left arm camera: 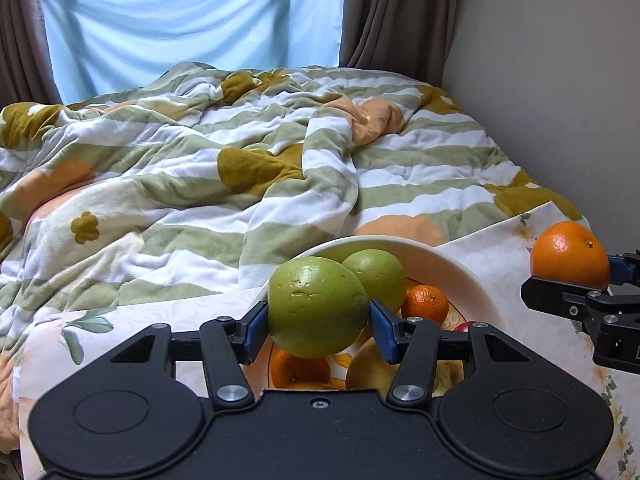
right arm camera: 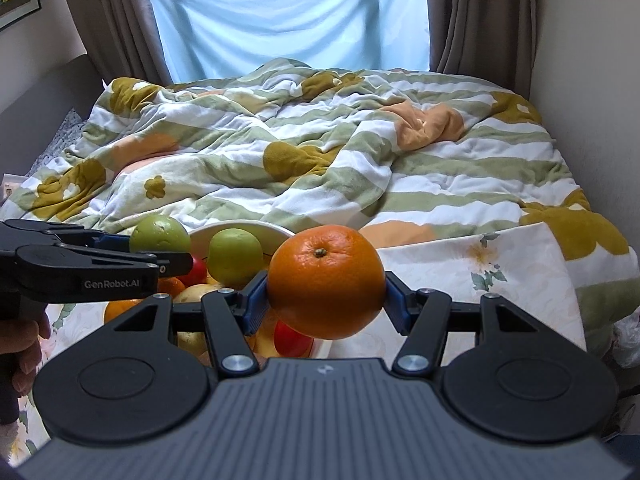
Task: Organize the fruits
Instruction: 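Lower the green pomelo into the bowl and open the left tool while the right tool carries the orange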
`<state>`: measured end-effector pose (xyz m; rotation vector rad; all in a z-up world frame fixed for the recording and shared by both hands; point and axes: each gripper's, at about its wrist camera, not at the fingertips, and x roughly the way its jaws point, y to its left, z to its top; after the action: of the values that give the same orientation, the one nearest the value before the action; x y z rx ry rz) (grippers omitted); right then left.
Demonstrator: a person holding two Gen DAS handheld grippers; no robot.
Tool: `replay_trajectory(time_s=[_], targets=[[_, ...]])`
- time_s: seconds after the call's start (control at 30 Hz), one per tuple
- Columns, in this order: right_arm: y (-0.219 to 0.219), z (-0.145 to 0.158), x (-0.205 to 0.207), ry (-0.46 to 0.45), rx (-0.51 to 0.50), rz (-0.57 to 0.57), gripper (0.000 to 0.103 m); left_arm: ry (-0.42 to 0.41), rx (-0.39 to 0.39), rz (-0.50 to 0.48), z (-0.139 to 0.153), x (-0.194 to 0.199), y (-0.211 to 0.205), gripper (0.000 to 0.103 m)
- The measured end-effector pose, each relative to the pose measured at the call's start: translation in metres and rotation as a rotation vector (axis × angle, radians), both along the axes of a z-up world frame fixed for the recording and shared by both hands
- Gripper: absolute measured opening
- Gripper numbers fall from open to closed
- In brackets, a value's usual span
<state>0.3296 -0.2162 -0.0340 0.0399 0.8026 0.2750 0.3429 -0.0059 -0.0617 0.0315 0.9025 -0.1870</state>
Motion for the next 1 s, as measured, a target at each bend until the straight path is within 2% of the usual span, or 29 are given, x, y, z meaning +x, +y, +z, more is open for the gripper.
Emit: replay_trajectory(time_s=[0.3, 0.33, 0.37, 0.43, 0.47, 0.7, 0.87, 1.0], targets=[[0.001, -0.004, 0.002, 0.001, -0.002, -0.016, 0.074, 0.012, -0.018, -0.01, -0.006, 0.005, 0.001, 0.058], [0.001, -0.003, 0.002, 0.0, -0.002, -0.018, 0.074, 0.013, -0.02, -0.009, -0.005, 0.005, 0.001, 0.061], [0.001, -0.003, 0.002, 0.0, -0.002, -0.017, 0.074, 0.0, -0.023, -0.011, -0.003, 0.002, 0.002, 0.075], [0.001, -0.003, 0.002, 0.002, -0.002, -0.018, 0.074, -0.042, -0.013, -0.006, 0.004, -0.003, 0.002, 0.096], [0.001, -0.003, 0.002, 0.0, -0.002, -0.018, 0.074, -0.066, -0.005, -0.001, 0.009, -0.006, 0.002, 0.1], [0.0, 0.002, 0.001, -0.016, -0.011, -0.008, 0.074, -0.113, 0.026, 0.021, 0.033, -0.024, 0.01, 0.101], [0.004, 0.006, 0.004, -0.017, -0.017, 0.018, 0.074, -0.126, 0.088, 0.065, 0.042, -0.041, 0.017, 0.101], [0.013, 0.001, 0.01, 0.0, -0.009, 0.042, 0.074, -0.149, 0.076, 0.111, 0.045, -0.055, 0.031, 0.101]])
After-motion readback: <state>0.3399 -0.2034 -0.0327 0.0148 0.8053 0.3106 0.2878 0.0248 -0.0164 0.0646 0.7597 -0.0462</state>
